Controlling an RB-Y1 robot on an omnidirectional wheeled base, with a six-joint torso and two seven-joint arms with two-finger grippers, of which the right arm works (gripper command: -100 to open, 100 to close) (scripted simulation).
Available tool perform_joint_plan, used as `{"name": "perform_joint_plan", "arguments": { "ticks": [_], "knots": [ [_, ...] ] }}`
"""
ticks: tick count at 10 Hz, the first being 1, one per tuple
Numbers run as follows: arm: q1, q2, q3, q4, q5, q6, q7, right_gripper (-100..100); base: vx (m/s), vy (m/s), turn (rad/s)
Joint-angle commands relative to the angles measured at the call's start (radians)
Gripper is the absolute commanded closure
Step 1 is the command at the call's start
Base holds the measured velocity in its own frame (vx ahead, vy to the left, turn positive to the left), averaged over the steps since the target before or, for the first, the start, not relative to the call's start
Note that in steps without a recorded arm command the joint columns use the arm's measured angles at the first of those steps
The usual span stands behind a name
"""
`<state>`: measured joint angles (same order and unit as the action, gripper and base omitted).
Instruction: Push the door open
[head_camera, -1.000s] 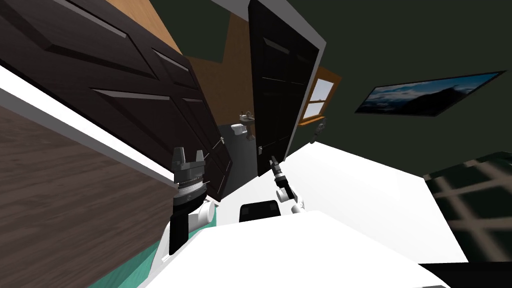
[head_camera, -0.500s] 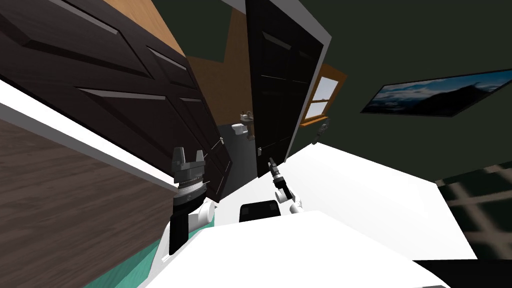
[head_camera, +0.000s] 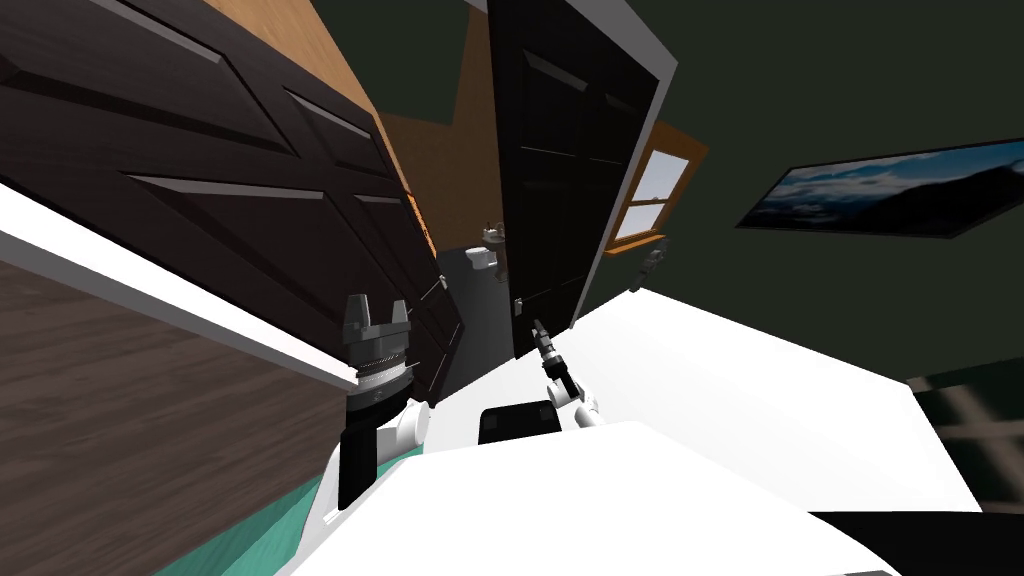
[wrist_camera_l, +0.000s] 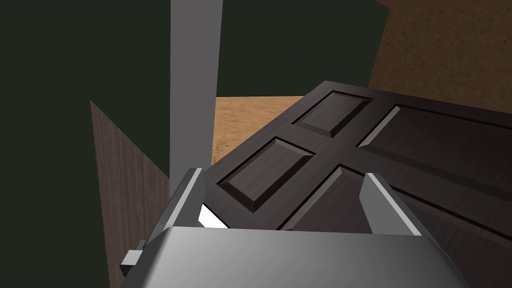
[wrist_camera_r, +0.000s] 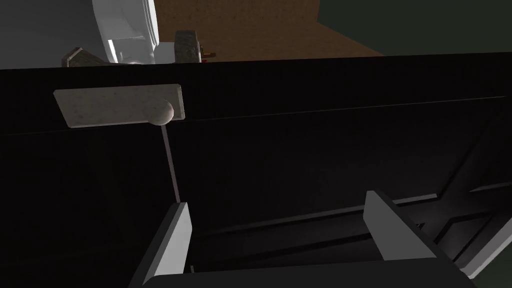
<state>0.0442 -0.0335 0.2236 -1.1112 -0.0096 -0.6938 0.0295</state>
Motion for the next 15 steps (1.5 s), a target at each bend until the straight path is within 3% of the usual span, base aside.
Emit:
{"name": "perform_joint_plan", "arguments": {
  "ticks": [1,11,15],
  "knots": [
    [-0.012,0.008,0.01,0.05,0.0,-0.012,0.001,-100,0.085,-0.089,0.052],
    [-0.111,0.053,0.053,0.316,-0.006,-0.058,-0.001,-100,0.081,-0.078,0.05],
    [-0.142,0.076,0.067,0.401,-0.008,-0.073,-0.002,-100,0.1,-0.091,0.047]
  ]
}}
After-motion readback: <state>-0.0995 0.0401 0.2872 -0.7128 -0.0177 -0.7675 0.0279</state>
